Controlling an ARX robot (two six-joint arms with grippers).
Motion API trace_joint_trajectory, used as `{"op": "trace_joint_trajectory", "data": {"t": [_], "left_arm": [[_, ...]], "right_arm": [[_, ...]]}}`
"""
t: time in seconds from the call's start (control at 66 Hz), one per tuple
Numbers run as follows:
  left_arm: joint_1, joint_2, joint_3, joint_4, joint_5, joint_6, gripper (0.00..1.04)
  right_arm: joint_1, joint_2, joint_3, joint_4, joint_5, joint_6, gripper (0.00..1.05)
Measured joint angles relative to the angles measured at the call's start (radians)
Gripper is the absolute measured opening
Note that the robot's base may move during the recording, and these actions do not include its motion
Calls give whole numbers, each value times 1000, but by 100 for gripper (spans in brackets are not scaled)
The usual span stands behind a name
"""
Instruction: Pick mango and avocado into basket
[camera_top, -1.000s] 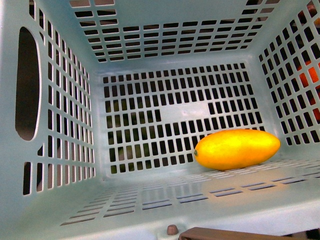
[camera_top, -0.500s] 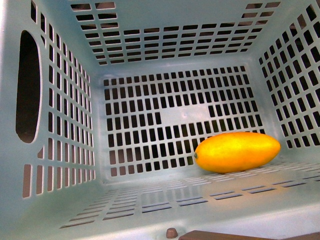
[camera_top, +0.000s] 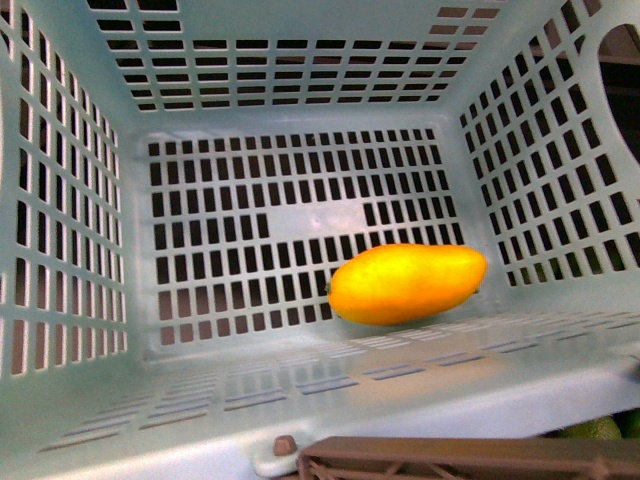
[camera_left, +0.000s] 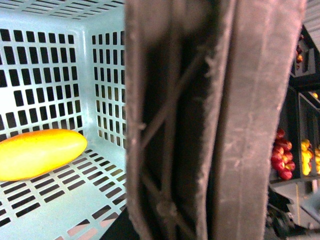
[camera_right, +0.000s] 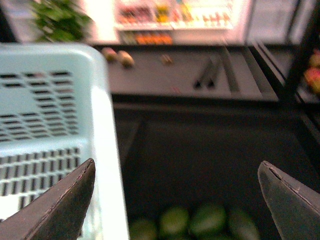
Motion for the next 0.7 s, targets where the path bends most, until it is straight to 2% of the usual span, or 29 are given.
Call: {"op": "trace_joint_trajectory", "data": {"t": [0.045, 0.121, 0.197, 0.318, 0.394, 0.515, 0.697], "left_arm": [[-5, 0, 0, 0, 6, 0, 14], [-5, 0, 0, 0, 15, -3, 14], [-9, 0, 0, 0, 23, -3, 14], [-12, 0, 0, 0, 23, -5, 14], [-12, 0, 0, 0, 22, -9, 14], [-11, 0, 0, 0, 6, -8, 14], [-11, 0, 0, 0, 13, -6, 14]], "right_arm": [[-55, 33, 29, -88, -21, 21, 96], [-137, 87, 38, -78, -100, 18, 96], [-298, 211, 70, 31, -254, -38, 96], [-499, 412, 114, 190, -396, -170, 96], [-599, 551, 148, 233, -449, -253, 96], [-700, 788, 221, 228, -492, -243, 96], [-686, 1040, 311, 229, -444, -89, 96]]}}
